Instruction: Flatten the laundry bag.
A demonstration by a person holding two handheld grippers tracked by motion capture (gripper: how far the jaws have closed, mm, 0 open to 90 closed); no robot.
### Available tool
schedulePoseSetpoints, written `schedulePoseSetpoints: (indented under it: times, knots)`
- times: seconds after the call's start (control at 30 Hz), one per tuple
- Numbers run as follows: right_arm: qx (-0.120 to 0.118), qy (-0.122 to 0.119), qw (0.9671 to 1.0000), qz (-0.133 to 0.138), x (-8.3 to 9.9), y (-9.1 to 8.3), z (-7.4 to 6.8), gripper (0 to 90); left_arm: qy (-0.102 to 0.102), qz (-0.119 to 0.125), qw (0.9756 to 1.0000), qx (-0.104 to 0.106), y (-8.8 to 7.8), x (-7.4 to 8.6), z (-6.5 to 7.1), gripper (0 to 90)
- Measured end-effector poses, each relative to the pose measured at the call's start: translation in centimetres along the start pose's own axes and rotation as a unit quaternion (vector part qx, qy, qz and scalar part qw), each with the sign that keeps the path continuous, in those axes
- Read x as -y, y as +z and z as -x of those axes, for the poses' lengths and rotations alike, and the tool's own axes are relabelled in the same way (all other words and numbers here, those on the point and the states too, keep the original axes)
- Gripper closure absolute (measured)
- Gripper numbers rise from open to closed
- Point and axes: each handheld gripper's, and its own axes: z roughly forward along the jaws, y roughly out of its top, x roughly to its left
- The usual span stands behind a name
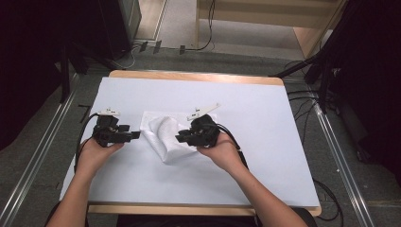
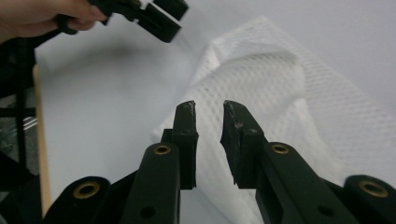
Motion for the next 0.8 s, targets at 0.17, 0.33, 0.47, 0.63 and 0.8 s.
schedulePoseSetpoints:
  times: [0.17, 0.33, 0.47, 0.63, 0.8]
  knots:
    - [0.029, 0.019, 0.9994, -0.008, 0.8, -0.2, 2.4, 75.8, 0.004, -0.001, 1.0000, 0.001, 0.1, -0.1, 0.2, 39.3]
    - [0.066, 0.041, 0.9969, -0.015, 1.7, -0.6, 5.4, 73.3, 0.010, -0.006, 0.9999, 0.002, 0.4, -0.1, 0.4, 39.4]
    - [0.094, 0.068, 0.9932, -0.012, 2.5, -1.1, 8.2, 72.3, 0.008, -0.006, 0.9999, 0.002, 0.5, 0.0, 0.4, 39.4]
    - [0.112, 0.090, 0.9896, -0.014, 3.0, -1.2, 10.8, 69.7, 0.005, -0.007, 1.0000, 0.000, 0.4, 0.1, 0.4, 39.5]
    - [0.130, 0.108, 0.9852, -0.026, 3.4, -0.4, 12.9, 64.9, 0.005, -0.006, 1.0000, -0.003, 0.3, 0.3, 0.5, 39.5]
